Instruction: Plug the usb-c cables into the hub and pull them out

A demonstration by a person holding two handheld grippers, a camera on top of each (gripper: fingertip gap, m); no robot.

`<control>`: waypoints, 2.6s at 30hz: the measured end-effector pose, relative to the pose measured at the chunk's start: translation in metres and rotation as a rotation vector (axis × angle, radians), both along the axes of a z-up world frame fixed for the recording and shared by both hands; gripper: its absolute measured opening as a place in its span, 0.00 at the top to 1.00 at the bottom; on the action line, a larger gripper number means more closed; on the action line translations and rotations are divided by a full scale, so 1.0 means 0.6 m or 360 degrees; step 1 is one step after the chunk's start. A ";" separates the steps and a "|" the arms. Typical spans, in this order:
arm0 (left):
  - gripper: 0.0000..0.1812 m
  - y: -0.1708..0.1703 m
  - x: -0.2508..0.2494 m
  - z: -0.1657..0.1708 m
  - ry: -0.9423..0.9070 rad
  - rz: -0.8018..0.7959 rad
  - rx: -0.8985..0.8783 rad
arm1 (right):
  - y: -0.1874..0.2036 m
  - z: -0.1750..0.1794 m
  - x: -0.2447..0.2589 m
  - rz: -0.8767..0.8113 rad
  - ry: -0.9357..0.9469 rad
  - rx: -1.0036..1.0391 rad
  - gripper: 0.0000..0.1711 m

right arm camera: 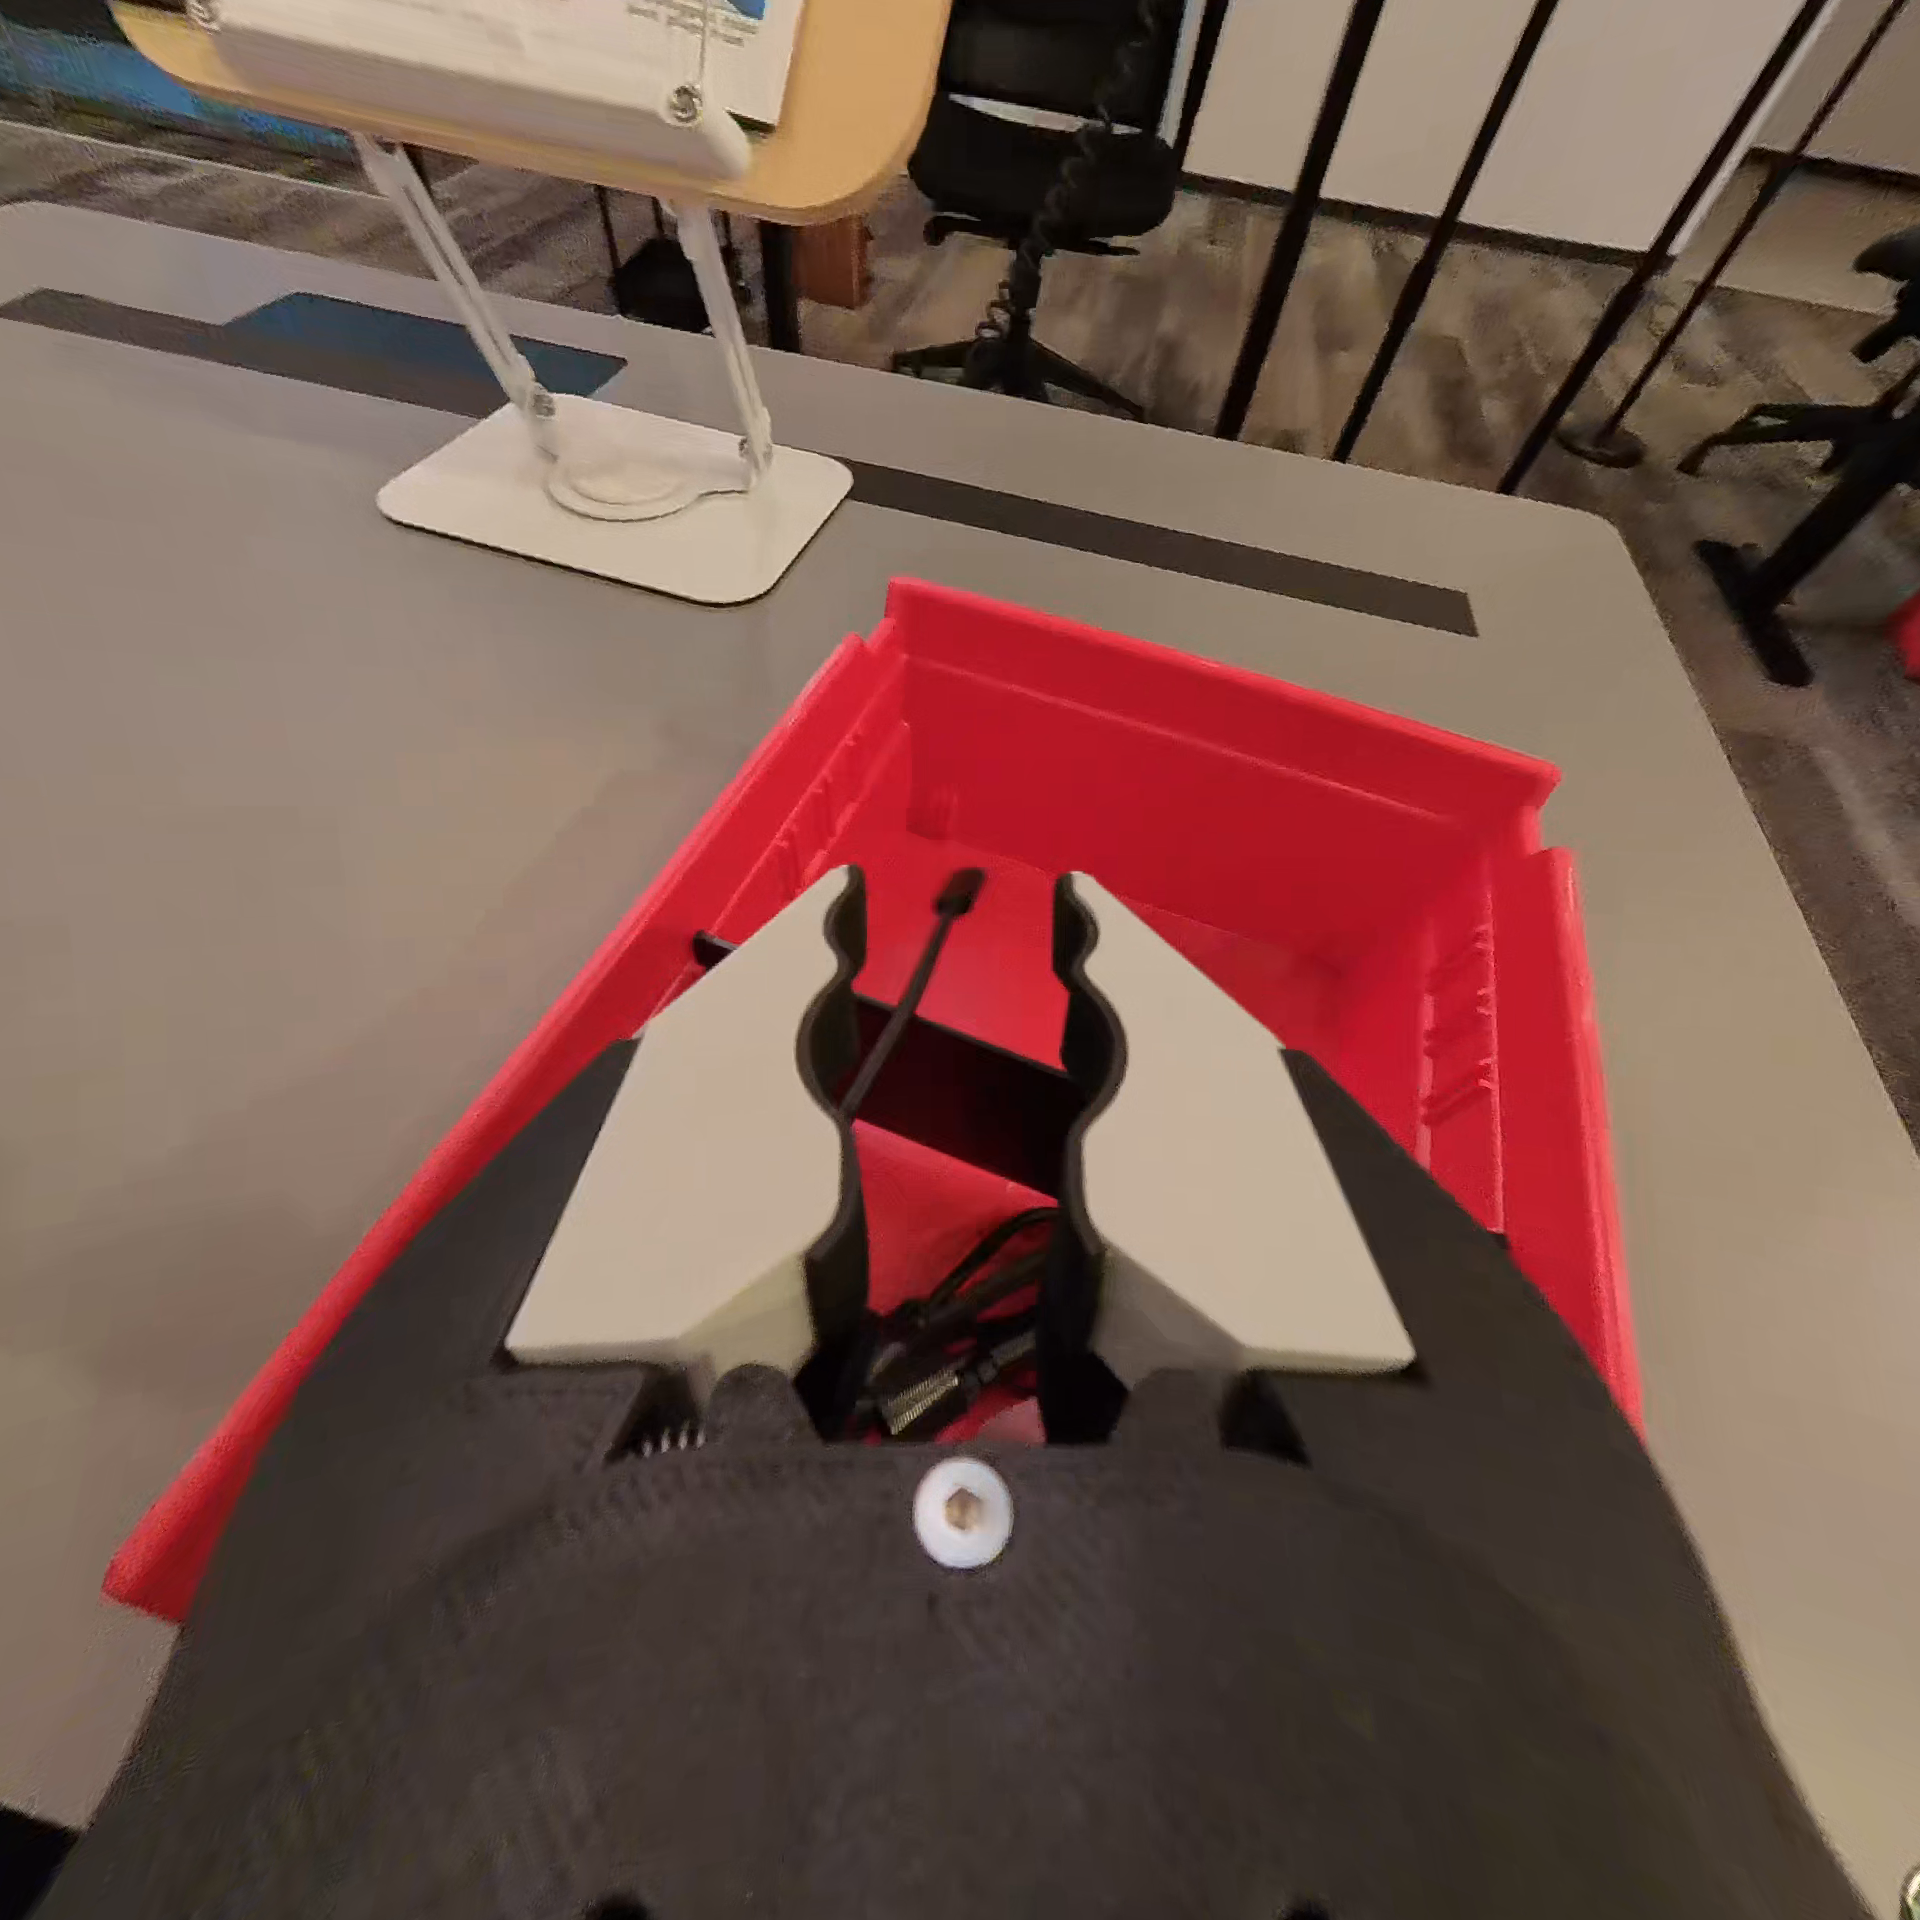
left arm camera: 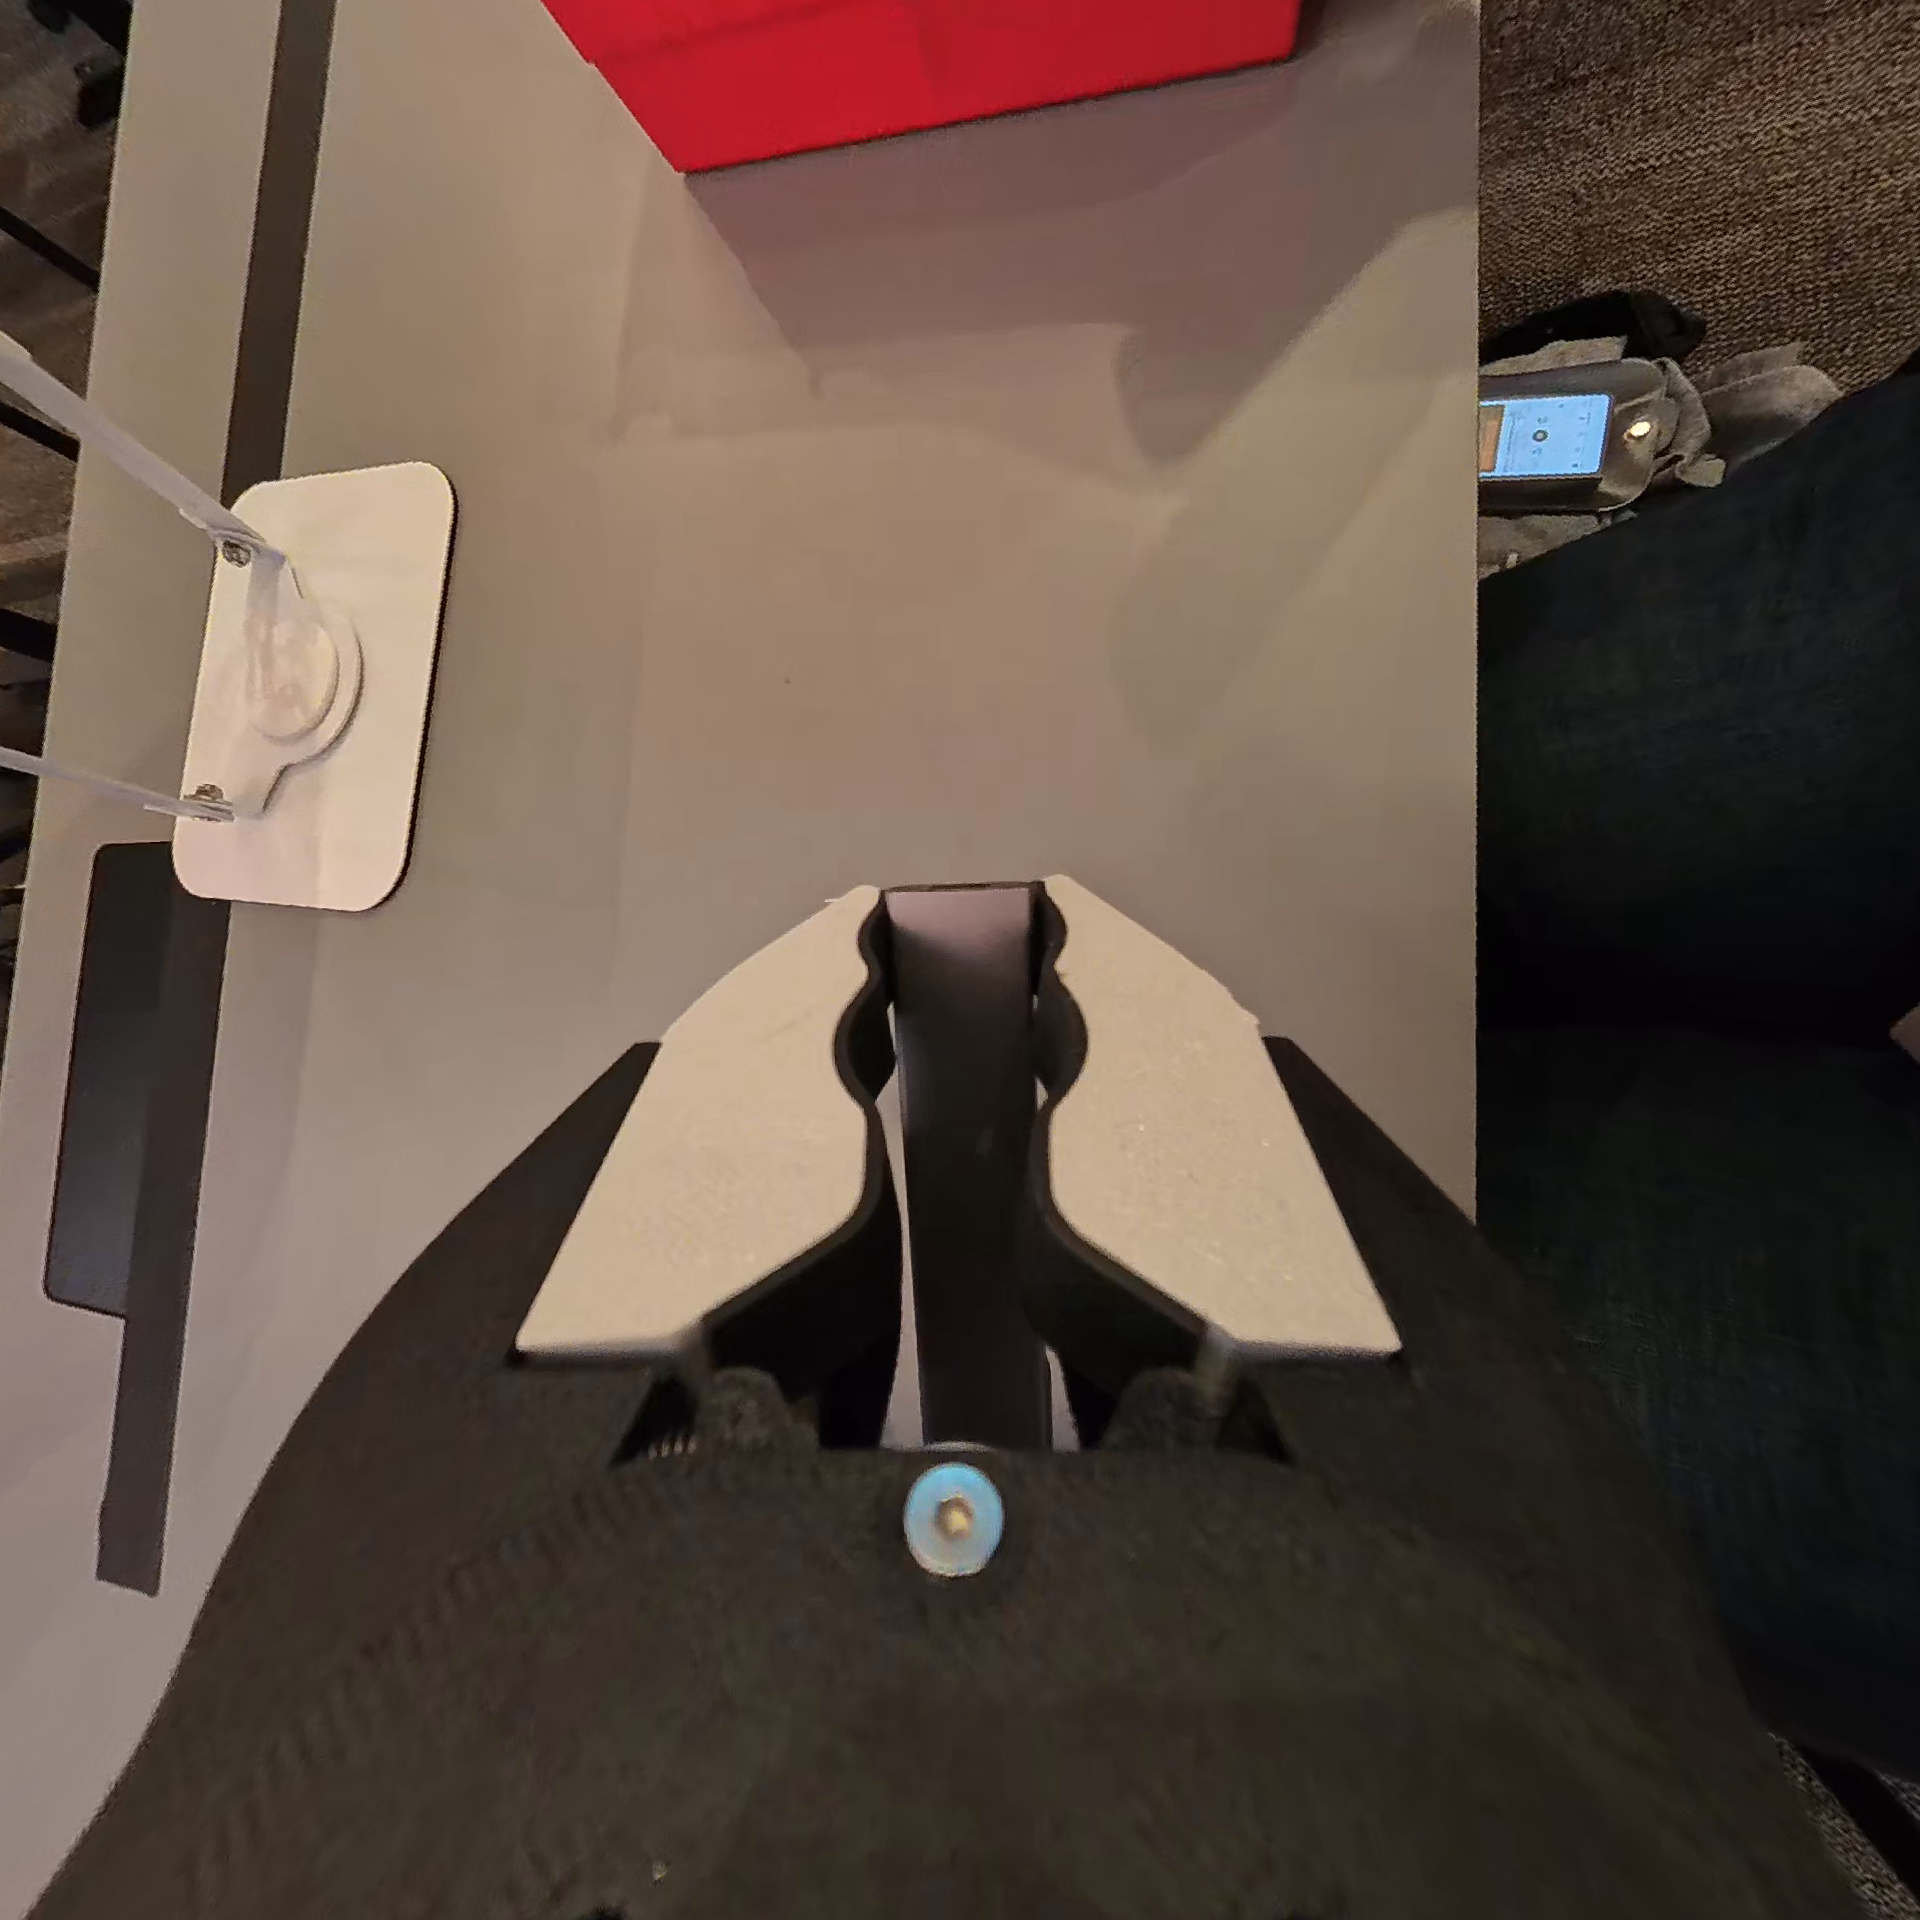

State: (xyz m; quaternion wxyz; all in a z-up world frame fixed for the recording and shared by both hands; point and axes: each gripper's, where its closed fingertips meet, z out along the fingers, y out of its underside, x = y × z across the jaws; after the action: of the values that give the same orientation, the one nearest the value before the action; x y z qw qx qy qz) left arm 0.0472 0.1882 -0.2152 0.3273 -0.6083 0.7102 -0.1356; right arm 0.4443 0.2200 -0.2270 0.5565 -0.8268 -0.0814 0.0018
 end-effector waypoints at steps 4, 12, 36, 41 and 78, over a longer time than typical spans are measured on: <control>0.88 0.003 0.002 0.005 -0.0007 0.0005 0.0002 | -0.016 0.045 -0.015 0.0126 -0.0003 0.0070 0.80; 0.88 0.003 0.041 0.034 -0.0150 -0.0025 0.0001 | -0.084 0.139 -0.319 0.1128 -0.0123 0.0143 0.80; 0.88 -0.107 0.049 0.056 0.0032 -0.0667 -0.0286 | -0.147 0.114 -0.625 0.1835 -0.1833 0.0911 0.87; 0.88 -0.120 0.051 0.044 0.0109 -0.0731 -0.0315 | -0.158 0.108 -0.636 0.1867 -0.1899 0.0973 0.88; 0.75 0.012 0.066 0.030 0.0316 -0.0328 0.0323 | -0.081 0.072 -0.521 0.1640 -0.1774 0.0529 0.96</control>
State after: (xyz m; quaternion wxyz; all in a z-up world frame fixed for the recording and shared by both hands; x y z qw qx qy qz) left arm 0.0867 0.1955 -0.1972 0.2996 -0.5066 0.8077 -0.0352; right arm 0.1316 0.1711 -0.1841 0.4789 -0.4692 -0.7226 -0.1681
